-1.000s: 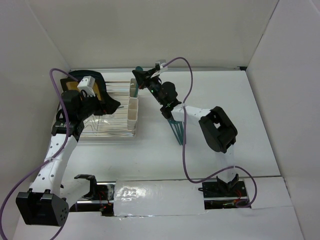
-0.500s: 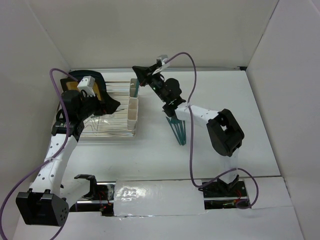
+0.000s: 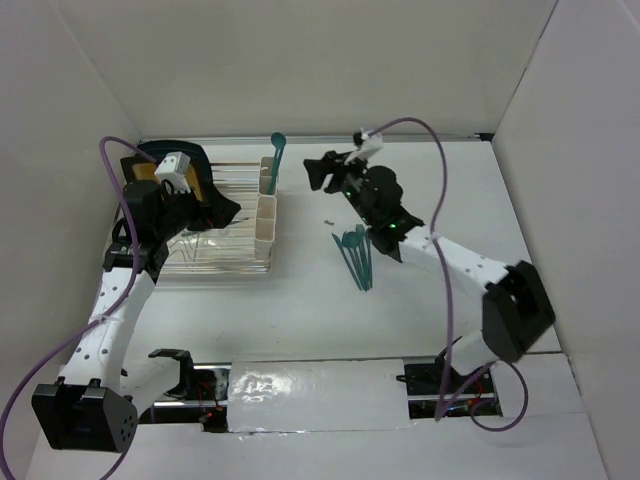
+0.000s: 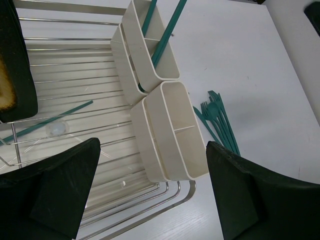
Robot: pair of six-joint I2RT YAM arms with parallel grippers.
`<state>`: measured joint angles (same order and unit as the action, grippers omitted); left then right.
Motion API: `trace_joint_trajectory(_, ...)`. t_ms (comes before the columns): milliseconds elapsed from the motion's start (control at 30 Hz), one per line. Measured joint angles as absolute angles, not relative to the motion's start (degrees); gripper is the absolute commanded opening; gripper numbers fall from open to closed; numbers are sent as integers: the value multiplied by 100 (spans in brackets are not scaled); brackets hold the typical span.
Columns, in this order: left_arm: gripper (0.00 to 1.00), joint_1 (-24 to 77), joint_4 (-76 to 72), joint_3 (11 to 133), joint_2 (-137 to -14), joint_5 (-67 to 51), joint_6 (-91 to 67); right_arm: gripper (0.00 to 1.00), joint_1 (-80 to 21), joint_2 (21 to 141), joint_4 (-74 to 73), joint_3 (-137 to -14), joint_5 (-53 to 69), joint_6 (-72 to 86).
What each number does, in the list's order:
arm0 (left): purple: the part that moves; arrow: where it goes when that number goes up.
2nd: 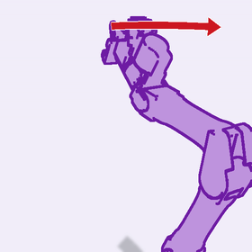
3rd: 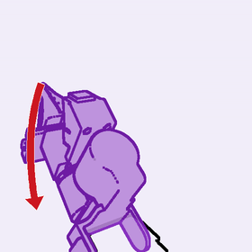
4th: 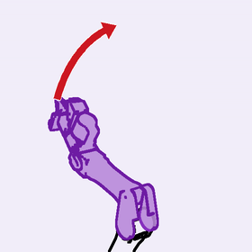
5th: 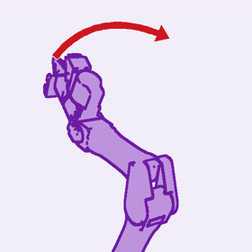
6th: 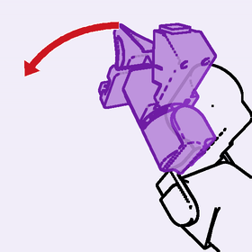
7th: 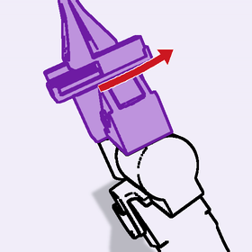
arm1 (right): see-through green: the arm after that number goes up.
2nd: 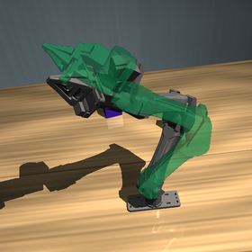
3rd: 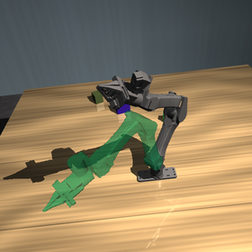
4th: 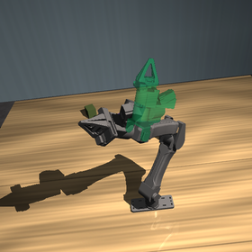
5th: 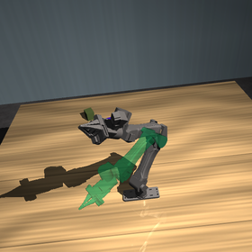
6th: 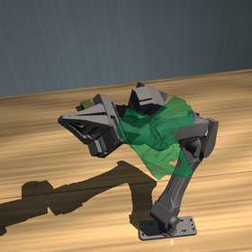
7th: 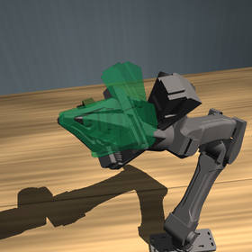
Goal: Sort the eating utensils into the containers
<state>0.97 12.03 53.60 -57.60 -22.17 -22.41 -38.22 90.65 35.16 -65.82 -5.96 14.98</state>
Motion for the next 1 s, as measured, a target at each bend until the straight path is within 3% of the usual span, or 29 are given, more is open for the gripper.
trace_joint_trajectory(33,100,97,1201,5358,-5760,-2220,-2241,79,-3756,8722,3199,-6318,-740,1564)
trace_joint_trajectory(100,100,97,1201,5358,-5754,-2228,-2241,88,-3570,8018,2576,-5846,-1022,1699)
trace_joint_trajectory(267,100,97,1201,5358,-5736,-2257,-2244,90,-2956,6845,1048,-5277,-1492,2038)
trace_joint_trajectory(433,100,97,1201,5358,-5662,-2279,-2244,84,-2749,6849,51,-4720,-1678,2265)
trace_joint_trajectory(767,100,97,1201,5358,-5601,-2346,-2246,59,-2571,7776,-766,-4165,-1603,2414)
trace_joint_trajectory(1000,100,97,1199,5358,-5599,-2392,-2246,58,-2447,8510,-768,-4228,-1433,2327)
